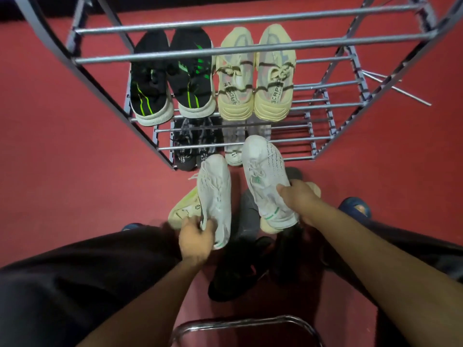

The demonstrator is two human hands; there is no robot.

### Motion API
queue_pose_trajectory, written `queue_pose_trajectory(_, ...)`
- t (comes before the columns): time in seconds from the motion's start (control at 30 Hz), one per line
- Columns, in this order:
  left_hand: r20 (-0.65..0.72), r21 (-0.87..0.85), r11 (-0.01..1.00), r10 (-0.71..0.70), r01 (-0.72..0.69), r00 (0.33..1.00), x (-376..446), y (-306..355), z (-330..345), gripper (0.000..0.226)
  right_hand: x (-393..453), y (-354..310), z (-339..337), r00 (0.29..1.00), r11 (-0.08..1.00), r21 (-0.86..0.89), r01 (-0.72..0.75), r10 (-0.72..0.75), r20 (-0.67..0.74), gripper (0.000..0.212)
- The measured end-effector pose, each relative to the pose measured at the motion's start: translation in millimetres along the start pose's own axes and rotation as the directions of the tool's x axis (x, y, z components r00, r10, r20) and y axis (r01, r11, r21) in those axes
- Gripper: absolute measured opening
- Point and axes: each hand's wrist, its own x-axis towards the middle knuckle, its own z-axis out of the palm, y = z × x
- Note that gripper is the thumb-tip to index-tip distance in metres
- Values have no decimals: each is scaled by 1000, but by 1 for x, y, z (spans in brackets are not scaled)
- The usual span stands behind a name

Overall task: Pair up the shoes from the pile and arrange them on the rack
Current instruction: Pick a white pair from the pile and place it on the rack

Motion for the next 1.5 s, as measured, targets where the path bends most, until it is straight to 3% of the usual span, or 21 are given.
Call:
queue_pose_trajectory(0.17, -89, -45, 990, 129, -133, 988, 59, 46, -17, 41, 14, -19, 48, 999, 972, 233, 42, -35, -32, 35)
queue_pose_trajectory(0.3, -40, -269, 961, 58, -67, 998, 98, 96, -19, 45, 36, -58, 81, 992, 951, 289, 110, -89, -86, 39)
queue_pose_trajectory(0.37, -23, -278, 960, 13, -18, 1000, 125, 114, -29, 44, 54, -82, 89, 987, 940, 307, 145, -116, -111, 41)
queue_pose_trajectory(0.47, -44, -220, 975, -31, 21, 999, 169, 121, -49, 40, 86, -117, 94, 975, 953, 225, 205, -178, -133, 48)
queue_pose_trajectory(0.57, -17, -38, 998, -42, 41, 999, 193, 106, -62, 60, 114, -139, 95, 952, 971, -79, 224, -235, -195, 64)
queue_pose_trajectory(0.63, 31, 83, 996, 43, -45, 999, 193, 91, -61, 68, 120, -138, 97, 931, 954, -174, 245, -281, -231, 68)
queue_pose_trajectory(0.73, -1, 25, 973, 229, -229, 973, 169, 73, -52, 86, 108, -120, 103, 875, 902, -206, 378, -421, -240, 93)
queue_pose_trajectory(0.83, -16, 118, 886, 454, -449, 891, 150, 61, -36, 103, 94, -94, 106, 826, 847, -270, 458, -518, -224, 107)
queue_pose_trajectory(0.93, 6, 178, 830, 536, -528, 844, 150, 58, -31, 87, 97, -72, 111, 781, 755, -438, 488, -601, -167, 87)
queue_pose_trajectory(1.0, -35, 163, 832, 542, -531, 839, 155, 63, -35, 58, 100, -70, 112, 757, 743, -428, 515, -628, -180, 66)
queue_pose_trajectory(1.07, -73, 168, 819, 566, -549, 821, 162, 68, -40, 46, 100, -80, 118, 724, 725, -426, 541, -660, -203, 53)
queue_pose_trajectory(1.17, -141, 137, 857, 512, -496, 847, 177, 78, -46, 52, 96, -109, 136, 695, 691, -430, 581, -696, -179, 48)
queue_pose_trajectory(1.27, -179, 183, 901, 425, -394, 887, 192, 83, -52, 54, 98, -134, 152, 766, 726, -444, 525, -631, -124, 54)
queue_pose_trajectory(1.37, -170, 374, 847, 462, -377, 870, 197, 74, -55, 66, 101, -137, 156, 807, 765, -440, 471, -575, -135, 57)
queue_pose_trajectory(1.5, -195, 227, 886, 447, -404, 873, 197, 67, -54, 71, 103, -128, 151, 783, 767, -368, 526, -605, -143, 60)
